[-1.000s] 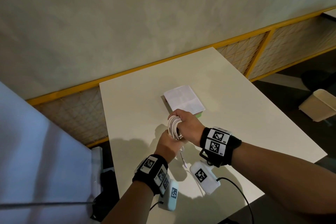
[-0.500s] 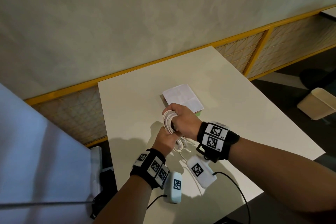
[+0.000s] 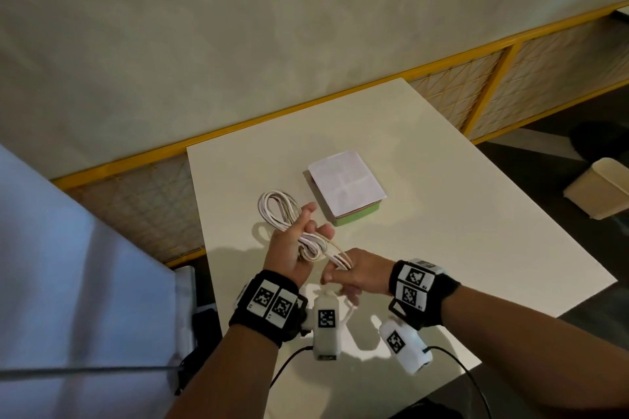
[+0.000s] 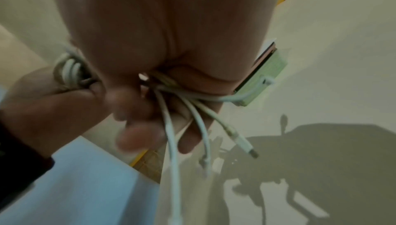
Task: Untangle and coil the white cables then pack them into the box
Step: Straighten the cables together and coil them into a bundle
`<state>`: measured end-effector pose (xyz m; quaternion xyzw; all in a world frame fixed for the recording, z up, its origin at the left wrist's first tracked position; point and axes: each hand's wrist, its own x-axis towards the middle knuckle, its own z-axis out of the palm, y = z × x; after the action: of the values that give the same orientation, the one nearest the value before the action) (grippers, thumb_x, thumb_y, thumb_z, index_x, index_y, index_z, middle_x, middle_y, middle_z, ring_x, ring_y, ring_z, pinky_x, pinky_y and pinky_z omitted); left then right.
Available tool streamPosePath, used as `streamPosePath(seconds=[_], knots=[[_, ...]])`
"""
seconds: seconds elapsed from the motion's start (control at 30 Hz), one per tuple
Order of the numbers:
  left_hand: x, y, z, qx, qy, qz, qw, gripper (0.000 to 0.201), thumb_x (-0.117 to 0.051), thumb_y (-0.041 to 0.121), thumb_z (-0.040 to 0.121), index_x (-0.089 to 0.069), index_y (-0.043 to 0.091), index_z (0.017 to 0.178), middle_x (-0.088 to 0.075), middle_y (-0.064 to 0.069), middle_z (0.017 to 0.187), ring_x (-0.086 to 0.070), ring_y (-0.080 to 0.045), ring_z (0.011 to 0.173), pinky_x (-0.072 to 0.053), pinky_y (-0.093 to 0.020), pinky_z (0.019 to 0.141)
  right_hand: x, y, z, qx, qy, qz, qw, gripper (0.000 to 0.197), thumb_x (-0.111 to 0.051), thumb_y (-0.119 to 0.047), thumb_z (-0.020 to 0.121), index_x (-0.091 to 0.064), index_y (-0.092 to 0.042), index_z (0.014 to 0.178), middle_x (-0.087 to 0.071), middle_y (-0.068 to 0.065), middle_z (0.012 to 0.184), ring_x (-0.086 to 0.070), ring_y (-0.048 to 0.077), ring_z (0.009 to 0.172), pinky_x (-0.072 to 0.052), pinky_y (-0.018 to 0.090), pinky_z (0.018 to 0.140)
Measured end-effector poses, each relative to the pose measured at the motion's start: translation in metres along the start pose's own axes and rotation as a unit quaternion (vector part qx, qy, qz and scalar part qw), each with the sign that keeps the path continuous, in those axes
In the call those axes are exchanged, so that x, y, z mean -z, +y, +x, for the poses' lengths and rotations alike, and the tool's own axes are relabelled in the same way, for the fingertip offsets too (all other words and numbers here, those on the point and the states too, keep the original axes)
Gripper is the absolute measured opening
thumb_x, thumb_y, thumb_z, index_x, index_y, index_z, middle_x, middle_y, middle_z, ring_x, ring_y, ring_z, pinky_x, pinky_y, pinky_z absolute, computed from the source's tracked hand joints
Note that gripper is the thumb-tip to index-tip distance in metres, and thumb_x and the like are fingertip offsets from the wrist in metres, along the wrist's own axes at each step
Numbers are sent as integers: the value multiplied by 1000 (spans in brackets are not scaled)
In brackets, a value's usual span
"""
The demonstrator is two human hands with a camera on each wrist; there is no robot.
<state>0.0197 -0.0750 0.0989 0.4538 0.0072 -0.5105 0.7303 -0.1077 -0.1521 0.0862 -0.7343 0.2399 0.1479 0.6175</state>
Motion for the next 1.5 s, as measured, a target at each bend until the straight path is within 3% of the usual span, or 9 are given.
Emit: streamPosePath(seconds=[0.13, 0.27, 0.4, 0.47, 0.73, 0.87, 1.03, 1.23, 1.5], knots=[[13, 2, -3, 29, 5, 11, 999, 17, -45, 13, 97, -54, 11, 82, -40, 8, 40, -44, -8, 35, -48, -22, 46, 13, 4, -4, -48, -13, -119, 992, 30, -62, -38, 86, -59, -26, 58, -52, -9, 43, -44, 4, 37, -40, 19, 51], [28, -3, -6, 63, 53, 81, 993, 24, -53, 18, 94, -49, 13, 72, -35, 6, 38, -36, -10, 32, -43, -22, 42, 27, 0, -10, -47, 36, -400, 915, 41, -53, -37, 89, -40, -21, 54, -55, 1, 63, -54, 26, 70, -36, 28, 64], [32, -13, -9, 100, 56, 160, 980, 26, -63, 25, 88, -50, 14, 69, -33, 4, 40, -36, -12, 33, -38, -23, 43, 27, -19, -12, -25, 145, -476, 867, 9, -47, -21, 86, -50, -14, 90, -63, 15, 90, -59, 35, 84, -37, 33, 67], [29, -20, -12, 109, 39, 207, 971, 26, -64, 27, 88, -52, 13, 69, -35, 2, 42, -39, -13, 34, -38, -22, 41, 21, -25, -8, 8, 188, -491, 851, 30, -46, -10, 82, -44, -12, 112, -65, 16, 97, -59, 39, 88, -37, 34, 71], [33, -32, -10, 85, -38, 247, 965, 38, -69, 34, 79, -49, 8, 60, -44, -5, 43, -50, -17, 37, -47, -25, 46, 5, -43, -3, 125, 231, -360, 895, 53, -46, 6, 77, -40, -13, 126, -55, 15, 107, -59, 36, 86, -42, 34, 66], [40, -32, -8, 59, -103, 280, 953, 39, -79, 35, 64, -56, 6, 75, -52, -5, 46, -53, -15, 39, -46, -24, 45, 3, -44, 0, 123, 226, -317, 913, 64, -53, 7, 73, -41, -15, 131, -48, 11, 115, -57, 31, 94, -48, 35, 74], [44, -34, -6, 49, -121, 271, 954, 67, -88, 53, 42, -58, 7, 80, -54, -3, 46, -52, -16, 40, -45, -25, 46, 12, -49, -1, 84, 209, -276, 934, 81, -55, 9, 71, -27, -19, 142, -42, 10, 118, -49, 20, 83, -32, 11, 55], [40, -31, -9, 73, 0, 103, 992, 33, -62, 39, 82, -48, 10, 77, -40, 5, 43, -45, -9, 35, -46, -24, 41, 18, -52, -4, 72, 184, -284, 938, 81, -57, 8, 74, -24, -18, 143, -42, 9, 109, -48, 23, 75, -37, 22, 61], [22, -31, -14, 62, 52, 197, 977, 46, -41, 50, 95, -60, 10, 83, -36, -2, 48, -40, -14, 35, -41, -22, 39, 11, -53, 5, 104, 188, -296, 930, 76, -58, 2, 81, -22, -16, 145, -39, 13, 122, -40, 12, 82, -33, 17, 75]])
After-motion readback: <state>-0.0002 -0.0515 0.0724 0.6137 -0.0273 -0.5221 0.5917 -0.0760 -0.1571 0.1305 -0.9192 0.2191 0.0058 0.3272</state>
